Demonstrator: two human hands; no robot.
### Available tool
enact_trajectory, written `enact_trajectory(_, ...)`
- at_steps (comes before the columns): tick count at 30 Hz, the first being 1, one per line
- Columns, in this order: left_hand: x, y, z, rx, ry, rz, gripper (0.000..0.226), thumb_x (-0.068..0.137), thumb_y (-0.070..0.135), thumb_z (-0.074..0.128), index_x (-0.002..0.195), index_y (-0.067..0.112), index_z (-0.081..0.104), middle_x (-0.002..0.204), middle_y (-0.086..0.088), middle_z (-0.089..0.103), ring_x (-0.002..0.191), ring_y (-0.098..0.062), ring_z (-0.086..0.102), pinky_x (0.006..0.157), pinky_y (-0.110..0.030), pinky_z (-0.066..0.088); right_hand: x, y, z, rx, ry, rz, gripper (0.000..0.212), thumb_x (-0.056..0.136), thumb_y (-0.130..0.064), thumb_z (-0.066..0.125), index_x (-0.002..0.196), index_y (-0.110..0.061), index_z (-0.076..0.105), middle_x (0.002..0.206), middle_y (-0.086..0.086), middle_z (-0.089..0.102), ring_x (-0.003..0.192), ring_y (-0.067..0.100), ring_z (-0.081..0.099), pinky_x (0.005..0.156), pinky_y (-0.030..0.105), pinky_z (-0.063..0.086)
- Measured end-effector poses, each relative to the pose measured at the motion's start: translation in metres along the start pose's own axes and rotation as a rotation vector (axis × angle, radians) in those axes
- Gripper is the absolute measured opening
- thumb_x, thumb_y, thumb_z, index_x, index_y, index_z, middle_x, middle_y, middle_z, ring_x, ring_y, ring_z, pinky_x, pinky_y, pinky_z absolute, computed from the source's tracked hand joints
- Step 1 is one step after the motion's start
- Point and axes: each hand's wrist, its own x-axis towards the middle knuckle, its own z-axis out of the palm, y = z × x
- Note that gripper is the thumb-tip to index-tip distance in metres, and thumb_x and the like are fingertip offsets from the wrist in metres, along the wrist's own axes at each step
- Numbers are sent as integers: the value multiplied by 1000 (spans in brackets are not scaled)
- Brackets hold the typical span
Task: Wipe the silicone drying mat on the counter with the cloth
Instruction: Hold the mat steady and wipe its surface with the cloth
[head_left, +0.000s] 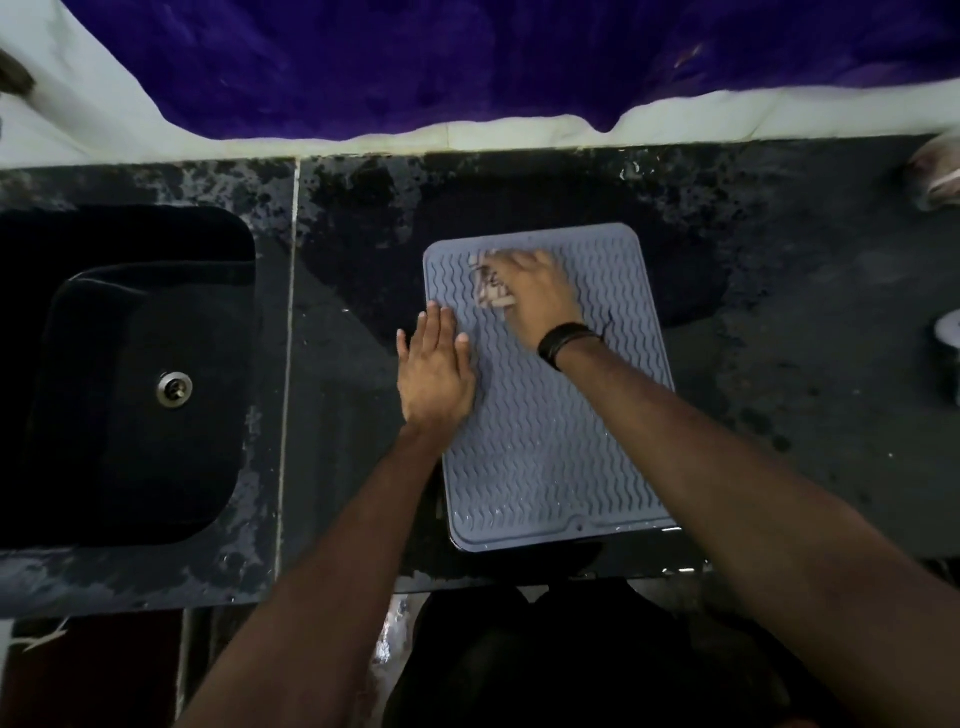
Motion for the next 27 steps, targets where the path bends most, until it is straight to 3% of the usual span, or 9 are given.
enact_trajectory(2,2,-25,-12,84,-23,155,55,109,33,27,159,11,26,166,-6,23,153,-23,22,125,-51,11,-9,-9,12,-7,-39,-26,63,82,-3,56,142,-19,44,142,3,47,131,27,36,109,43,31)
enact_trajectory(4,2,-40,-13,161,-54,211,56,109,34,27,162,17,18,169,-1,14,156,-19,13,125,-52,6,-9,-7,16,-12,-32,8,66,80,-3,58,142,-21,44,142,2,47,131,27,35,109,44,30)
enact_trajectory(10,-1,-31,-3,261,-44,105,59,107,39,7,163,20,9,170,4,7,156,-15,3,122,-60,-5,-71,-23,22,-18,-34,42,63,81,-6,55,141,-22,45,141,1,48,131,26,37,108,43,32)
enact_trajectory(14,-1,-33,-2,261,-47,104,61,105,39,3,163,20,7,170,5,6,156,-15,2,121,-62,-6,-184,-30,18,45,-173,15,66,75,-7,65,138,-18,49,141,3,49,133,28,39,109,46,34)
enact_trajectory(17,0,-33,1,258,-46,107,59,107,38,5,163,20,6,170,4,4,156,-16,0,121,-62,-6,-231,-39,13,42,-245,38,62,75,-3,60,134,-21,53,138,1,52,132,27,39,107,47,35)
enact_trajectory(22,-1,-34,0,229,-47,116,56,109,34,14,163,18,9,170,2,7,157,-17,2,122,-60,-7,-177,-48,6,98,-19,68,62,69,0,64,129,-16,58,129,6,59,122,30,46,100,42,41)
enact_trajectory(27,-1,-33,0,235,-33,119,55,110,34,15,163,19,11,170,2,10,157,-17,4,121,-63,-6,-164,-62,32,56,-101,82,63,72,1,64,133,-14,55,132,8,56,125,31,45,104,40,36)
